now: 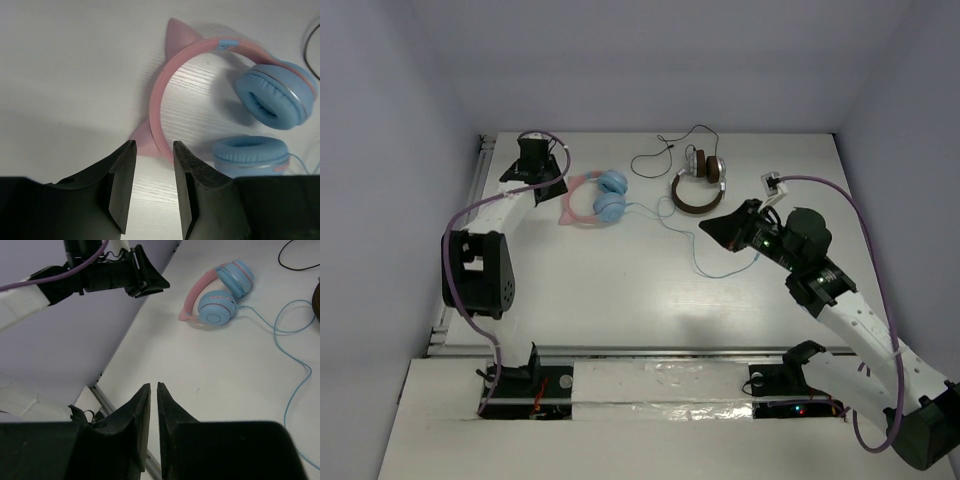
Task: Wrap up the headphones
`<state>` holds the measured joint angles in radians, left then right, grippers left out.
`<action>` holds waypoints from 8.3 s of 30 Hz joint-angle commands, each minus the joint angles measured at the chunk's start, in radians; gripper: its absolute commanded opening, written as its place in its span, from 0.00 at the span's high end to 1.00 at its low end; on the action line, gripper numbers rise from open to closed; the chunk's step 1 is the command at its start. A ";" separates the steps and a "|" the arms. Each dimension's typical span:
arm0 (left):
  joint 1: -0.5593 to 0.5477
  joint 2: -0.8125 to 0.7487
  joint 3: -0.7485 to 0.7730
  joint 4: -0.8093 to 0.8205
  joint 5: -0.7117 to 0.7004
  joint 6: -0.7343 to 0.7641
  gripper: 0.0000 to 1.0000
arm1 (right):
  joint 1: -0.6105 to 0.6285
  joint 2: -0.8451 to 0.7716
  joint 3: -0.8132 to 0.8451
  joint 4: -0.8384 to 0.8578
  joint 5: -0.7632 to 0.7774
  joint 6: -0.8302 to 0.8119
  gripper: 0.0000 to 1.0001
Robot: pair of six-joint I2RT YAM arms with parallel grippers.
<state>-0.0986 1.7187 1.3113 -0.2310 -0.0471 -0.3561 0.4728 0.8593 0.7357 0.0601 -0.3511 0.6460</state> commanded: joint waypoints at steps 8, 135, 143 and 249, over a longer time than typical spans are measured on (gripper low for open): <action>-0.010 0.188 0.132 -0.002 -0.062 0.088 0.57 | 0.017 -0.026 -0.021 0.035 -0.002 -0.022 0.76; -0.162 -0.341 -0.244 -0.054 0.602 0.083 1.00 | 0.082 0.357 0.855 -0.214 0.244 -0.575 1.00; -0.361 -0.196 -0.222 -0.011 0.676 0.134 1.00 | 0.082 0.575 0.995 -0.273 0.244 -0.579 1.00; -0.406 -0.594 0.031 0.447 0.308 -0.293 1.00 | 0.113 0.712 -0.062 1.147 -0.568 0.273 0.55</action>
<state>-0.5083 1.1435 1.2530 0.1555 0.3019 -0.6563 0.5709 1.5925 0.7006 1.1313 -0.9039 0.9169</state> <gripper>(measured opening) 0.108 0.443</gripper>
